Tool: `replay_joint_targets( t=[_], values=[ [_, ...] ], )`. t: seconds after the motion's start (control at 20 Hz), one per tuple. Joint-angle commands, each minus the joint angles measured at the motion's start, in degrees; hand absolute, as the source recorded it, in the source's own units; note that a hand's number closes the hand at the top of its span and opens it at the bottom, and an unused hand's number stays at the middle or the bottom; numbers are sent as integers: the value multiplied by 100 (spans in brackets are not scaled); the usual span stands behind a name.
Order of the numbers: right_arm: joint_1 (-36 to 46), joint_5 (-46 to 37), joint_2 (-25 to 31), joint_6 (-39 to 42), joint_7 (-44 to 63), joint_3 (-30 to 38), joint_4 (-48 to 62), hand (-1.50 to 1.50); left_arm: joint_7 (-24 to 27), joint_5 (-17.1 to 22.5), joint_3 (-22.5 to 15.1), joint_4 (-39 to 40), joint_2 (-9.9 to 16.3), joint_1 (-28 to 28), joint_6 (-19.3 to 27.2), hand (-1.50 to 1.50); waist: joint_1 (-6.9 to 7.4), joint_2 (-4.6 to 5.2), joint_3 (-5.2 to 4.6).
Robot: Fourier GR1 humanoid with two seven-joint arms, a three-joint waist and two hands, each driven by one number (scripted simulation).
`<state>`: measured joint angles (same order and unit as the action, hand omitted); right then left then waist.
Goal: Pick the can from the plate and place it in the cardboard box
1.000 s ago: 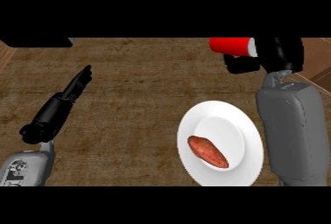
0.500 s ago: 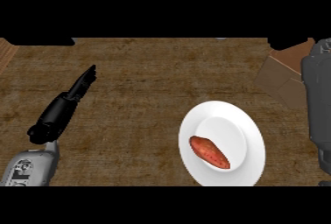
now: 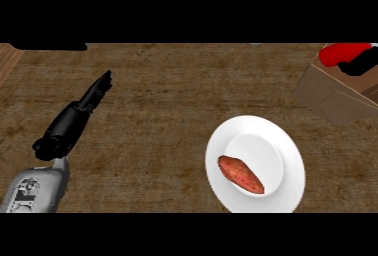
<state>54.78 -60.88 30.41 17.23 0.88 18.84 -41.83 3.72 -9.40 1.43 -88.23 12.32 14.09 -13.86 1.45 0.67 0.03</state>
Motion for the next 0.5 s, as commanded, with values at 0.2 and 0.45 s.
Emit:
replay_joint_targets(
  t=[0.2,0.45],
  values=[
    [292,-238,897,679,-861,-139,1716,-150,15,-134,-32,99,-35,164,63,0,79,38,6],
    [519,-23,872,904,-1880,-128,2030,-150,-167,-49,-64,-118,-118,109,20,0,80,18,8]
  ],
)
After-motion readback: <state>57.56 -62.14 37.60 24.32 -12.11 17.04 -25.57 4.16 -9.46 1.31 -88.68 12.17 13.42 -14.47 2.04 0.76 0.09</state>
